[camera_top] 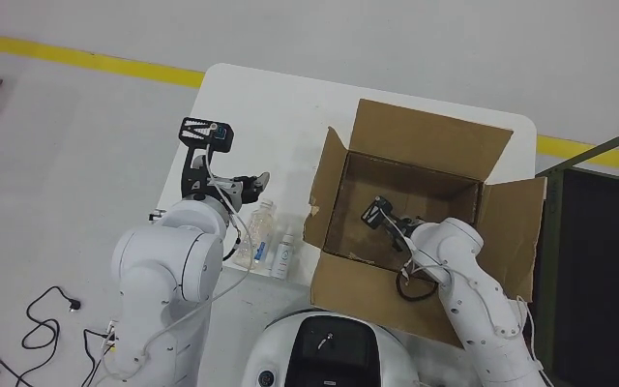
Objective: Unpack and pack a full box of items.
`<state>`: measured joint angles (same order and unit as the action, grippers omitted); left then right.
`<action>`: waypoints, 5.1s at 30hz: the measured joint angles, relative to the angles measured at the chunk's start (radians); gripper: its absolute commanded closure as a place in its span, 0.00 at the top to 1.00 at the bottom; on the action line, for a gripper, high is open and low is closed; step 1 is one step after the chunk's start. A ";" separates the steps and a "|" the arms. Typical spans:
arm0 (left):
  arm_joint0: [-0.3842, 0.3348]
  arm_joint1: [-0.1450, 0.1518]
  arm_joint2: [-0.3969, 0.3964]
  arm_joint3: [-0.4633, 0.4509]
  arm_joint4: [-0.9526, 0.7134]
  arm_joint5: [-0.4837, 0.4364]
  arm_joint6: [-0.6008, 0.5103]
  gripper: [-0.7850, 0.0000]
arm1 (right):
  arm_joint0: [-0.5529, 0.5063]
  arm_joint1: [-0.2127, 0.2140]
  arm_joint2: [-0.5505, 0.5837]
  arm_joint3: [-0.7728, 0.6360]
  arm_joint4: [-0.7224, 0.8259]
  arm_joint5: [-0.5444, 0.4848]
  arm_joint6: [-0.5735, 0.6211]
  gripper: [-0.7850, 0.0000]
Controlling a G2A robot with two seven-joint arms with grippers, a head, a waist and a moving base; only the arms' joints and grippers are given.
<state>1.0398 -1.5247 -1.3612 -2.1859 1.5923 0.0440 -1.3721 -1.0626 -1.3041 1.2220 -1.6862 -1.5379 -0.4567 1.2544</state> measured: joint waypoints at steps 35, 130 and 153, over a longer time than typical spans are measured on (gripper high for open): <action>0.000 0.000 0.000 0.000 0.000 0.000 0.000 1.00 | 0.009 0.012 -0.005 -0.054 0.014 0.008 0.023 0.00; 0.000 0.000 0.000 0.000 0.000 0.000 0.000 1.00 | -0.674 0.097 1.086 -0.664 0.437 0.070 -0.089 0.00; 0.000 0.000 0.000 0.000 0.000 0.000 0.000 1.00 | -0.743 0.094 0.848 -0.438 0.305 0.142 -0.300 0.00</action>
<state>1.0398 -1.5247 -1.3612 -2.1859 1.5923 0.0440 -1.3721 -1.8054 -1.2106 2.0697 -2.1238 -1.2331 -0.3147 0.9543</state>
